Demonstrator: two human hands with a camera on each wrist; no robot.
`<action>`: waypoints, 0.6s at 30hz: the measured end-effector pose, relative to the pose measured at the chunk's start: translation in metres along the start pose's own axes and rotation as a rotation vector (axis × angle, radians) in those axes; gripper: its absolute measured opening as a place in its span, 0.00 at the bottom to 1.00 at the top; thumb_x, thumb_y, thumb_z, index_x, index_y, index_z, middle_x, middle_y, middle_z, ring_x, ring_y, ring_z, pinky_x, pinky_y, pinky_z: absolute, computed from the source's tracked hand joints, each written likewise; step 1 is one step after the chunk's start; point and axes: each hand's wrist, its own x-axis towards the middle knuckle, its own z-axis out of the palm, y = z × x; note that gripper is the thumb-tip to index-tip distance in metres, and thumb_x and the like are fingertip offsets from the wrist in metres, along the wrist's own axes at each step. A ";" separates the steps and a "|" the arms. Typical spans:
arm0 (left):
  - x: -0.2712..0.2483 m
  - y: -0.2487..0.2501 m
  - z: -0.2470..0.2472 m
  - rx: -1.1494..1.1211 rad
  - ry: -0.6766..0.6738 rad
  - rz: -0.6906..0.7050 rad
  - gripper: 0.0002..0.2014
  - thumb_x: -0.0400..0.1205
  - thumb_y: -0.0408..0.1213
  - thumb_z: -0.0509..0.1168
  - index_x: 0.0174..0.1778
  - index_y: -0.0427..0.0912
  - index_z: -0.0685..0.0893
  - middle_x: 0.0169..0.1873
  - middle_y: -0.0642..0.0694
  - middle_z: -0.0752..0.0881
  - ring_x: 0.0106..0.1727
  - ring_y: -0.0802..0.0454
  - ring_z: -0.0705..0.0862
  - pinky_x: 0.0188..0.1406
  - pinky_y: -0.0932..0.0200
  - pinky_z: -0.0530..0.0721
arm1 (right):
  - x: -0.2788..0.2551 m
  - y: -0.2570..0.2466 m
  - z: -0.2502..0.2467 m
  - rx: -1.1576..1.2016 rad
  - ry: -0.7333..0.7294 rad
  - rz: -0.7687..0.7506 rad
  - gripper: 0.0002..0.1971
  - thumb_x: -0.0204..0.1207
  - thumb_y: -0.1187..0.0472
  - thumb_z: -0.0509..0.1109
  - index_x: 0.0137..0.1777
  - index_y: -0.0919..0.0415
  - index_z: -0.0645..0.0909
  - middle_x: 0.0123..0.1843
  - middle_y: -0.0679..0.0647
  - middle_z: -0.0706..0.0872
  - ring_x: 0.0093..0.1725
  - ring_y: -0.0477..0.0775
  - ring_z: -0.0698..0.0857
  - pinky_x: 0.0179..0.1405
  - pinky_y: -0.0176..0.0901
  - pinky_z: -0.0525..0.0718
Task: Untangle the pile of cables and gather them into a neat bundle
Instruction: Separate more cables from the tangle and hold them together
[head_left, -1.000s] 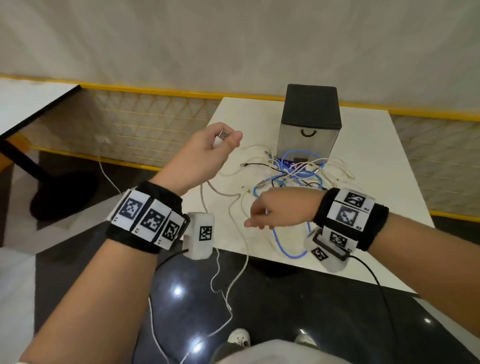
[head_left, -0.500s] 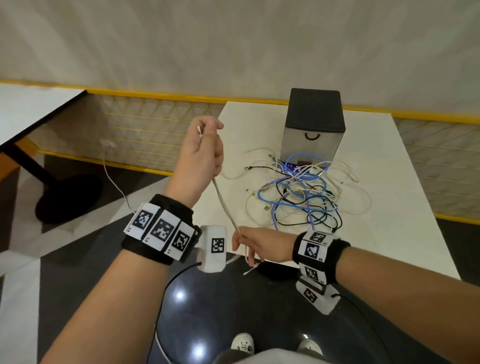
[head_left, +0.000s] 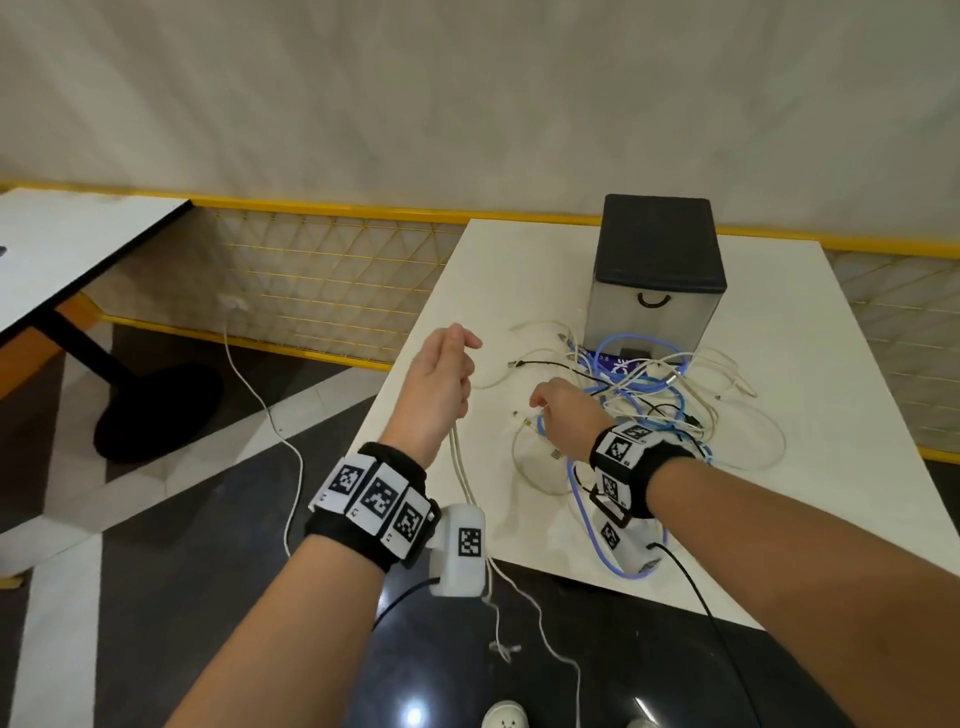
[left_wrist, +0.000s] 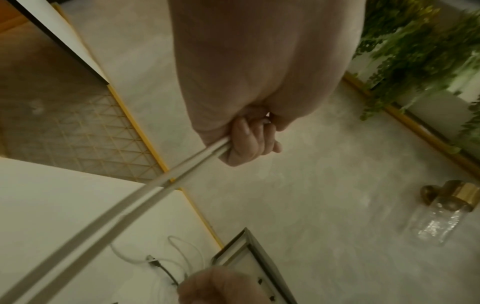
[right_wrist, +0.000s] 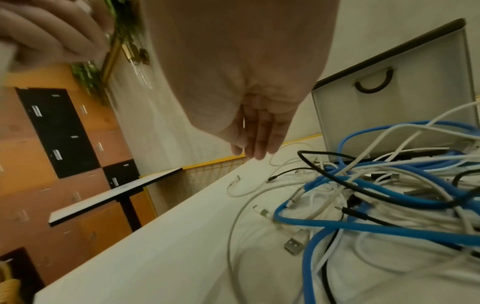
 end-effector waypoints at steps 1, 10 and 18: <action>0.003 -0.004 0.000 -0.005 0.007 -0.018 0.15 0.91 0.46 0.49 0.44 0.48 0.77 0.23 0.58 0.66 0.21 0.60 0.61 0.21 0.64 0.59 | 0.011 0.002 0.003 -0.028 -0.004 0.011 0.17 0.78 0.74 0.58 0.65 0.64 0.77 0.65 0.60 0.76 0.62 0.61 0.80 0.63 0.52 0.79; 0.018 -0.027 0.001 0.028 0.051 -0.097 0.16 0.91 0.48 0.49 0.45 0.45 0.76 0.26 0.55 0.66 0.20 0.62 0.63 0.20 0.67 0.63 | 0.059 0.007 0.041 -0.347 -0.182 0.127 0.21 0.83 0.50 0.61 0.68 0.63 0.74 0.68 0.61 0.76 0.67 0.64 0.79 0.60 0.51 0.78; 0.024 -0.036 0.005 0.023 0.051 -0.137 0.07 0.89 0.45 0.58 0.48 0.49 0.77 0.29 0.54 0.69 0.23 0.60 0.66 0.24 0.66 0.68 | 0.062 0.012 0.056 -0.309 -0.157 0.246 0.18 0.83 0.58 0.61 0.70 0.65 0.70 0.71 0.62 0.71 0.69 0.64 0.76 0.68 0.58 0.77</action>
